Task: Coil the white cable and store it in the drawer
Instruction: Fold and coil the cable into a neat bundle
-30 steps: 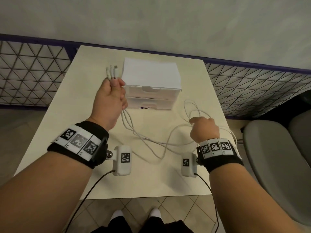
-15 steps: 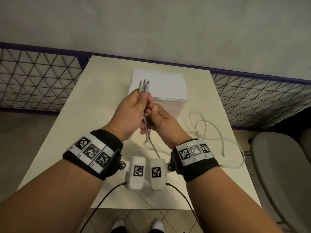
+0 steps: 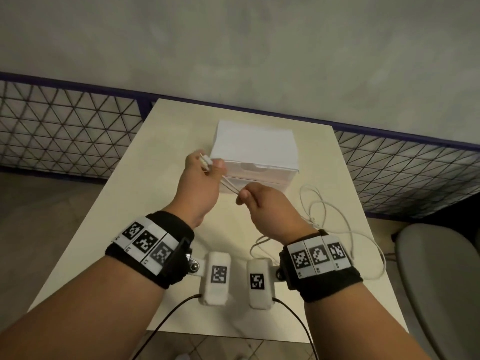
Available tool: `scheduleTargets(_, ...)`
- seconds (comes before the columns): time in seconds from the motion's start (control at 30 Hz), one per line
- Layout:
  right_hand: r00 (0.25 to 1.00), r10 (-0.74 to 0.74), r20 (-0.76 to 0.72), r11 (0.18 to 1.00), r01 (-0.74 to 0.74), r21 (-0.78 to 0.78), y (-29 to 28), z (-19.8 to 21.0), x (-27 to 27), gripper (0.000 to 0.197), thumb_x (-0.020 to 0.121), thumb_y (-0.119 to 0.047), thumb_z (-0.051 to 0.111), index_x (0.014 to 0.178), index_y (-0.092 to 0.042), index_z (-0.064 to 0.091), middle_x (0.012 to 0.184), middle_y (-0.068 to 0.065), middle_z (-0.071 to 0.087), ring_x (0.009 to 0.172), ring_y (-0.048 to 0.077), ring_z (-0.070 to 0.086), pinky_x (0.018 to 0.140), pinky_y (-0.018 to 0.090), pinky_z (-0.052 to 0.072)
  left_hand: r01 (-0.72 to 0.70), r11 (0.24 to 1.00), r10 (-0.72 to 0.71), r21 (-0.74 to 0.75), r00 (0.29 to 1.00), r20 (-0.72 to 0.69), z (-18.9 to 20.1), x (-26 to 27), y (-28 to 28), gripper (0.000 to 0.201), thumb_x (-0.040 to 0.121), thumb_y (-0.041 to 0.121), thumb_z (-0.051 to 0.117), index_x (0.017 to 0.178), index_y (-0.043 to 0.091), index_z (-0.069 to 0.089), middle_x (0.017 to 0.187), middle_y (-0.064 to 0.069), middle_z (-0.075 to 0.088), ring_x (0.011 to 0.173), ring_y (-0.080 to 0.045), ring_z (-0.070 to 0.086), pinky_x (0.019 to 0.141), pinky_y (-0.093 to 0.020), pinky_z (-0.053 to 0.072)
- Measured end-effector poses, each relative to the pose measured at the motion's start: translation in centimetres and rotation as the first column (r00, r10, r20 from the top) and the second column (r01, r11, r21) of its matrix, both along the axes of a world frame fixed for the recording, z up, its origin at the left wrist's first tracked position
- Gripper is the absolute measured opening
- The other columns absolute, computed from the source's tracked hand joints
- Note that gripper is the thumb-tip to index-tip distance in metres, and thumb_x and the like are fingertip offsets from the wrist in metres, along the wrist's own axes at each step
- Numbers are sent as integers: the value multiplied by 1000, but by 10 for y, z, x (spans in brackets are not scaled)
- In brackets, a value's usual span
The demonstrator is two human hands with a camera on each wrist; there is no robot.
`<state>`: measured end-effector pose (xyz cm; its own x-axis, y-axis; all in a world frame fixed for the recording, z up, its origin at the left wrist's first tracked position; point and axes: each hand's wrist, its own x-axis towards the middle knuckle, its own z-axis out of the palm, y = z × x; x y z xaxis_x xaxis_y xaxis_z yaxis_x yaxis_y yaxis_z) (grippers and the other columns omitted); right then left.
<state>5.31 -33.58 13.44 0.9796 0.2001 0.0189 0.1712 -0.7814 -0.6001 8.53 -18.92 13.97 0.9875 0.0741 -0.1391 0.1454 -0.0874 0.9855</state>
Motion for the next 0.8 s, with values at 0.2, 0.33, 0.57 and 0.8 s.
scheduleTargets(0.2,999,15,-46,954,-28,-300,-9,0,6,28,97,-31,37,91,-18,61,92,5,69,85,27,61,69,33,45,294,447,-503,845,864,-35,-11,1,9,47,99,39,32,146,34,27,160,4,17,149,-20,3,117,-50,-11)
scheduleTargets(0.33,999,34,-25,969,-39,-243,-8,3,8,20,96,-28,41,89,-17,57,83,5,66,77,25,57,65,32,41,572,499,-653,651,742,-151,-17,-8,6,27,100,36,32,114,26,53,100,4,68,106,-18,60,98,-31,34)
scheduleTargets(0.57,992,-36,-118,969,64,241,-14,6,5,9,93,-30,52,90,-22,52,63,-4,55,54,9,51,58,27,51,581,788,-574,204,813,-98,-27,-12,9,32,100,32,36,78,24,58,63,7,41,54,-12,35,53,-27,34)
scheduleTargets(0.8,971,-30,-238,898,130,419,-21,-24,-8,28,98,-32,39,90,-18,62,52,-4,53,48,17,51,68,48,54,200,955,-212,-217,977,-31,-18,3,19,30,102,31,32,84,14,49,59,4,31,47,-9,25,48,-25,29)
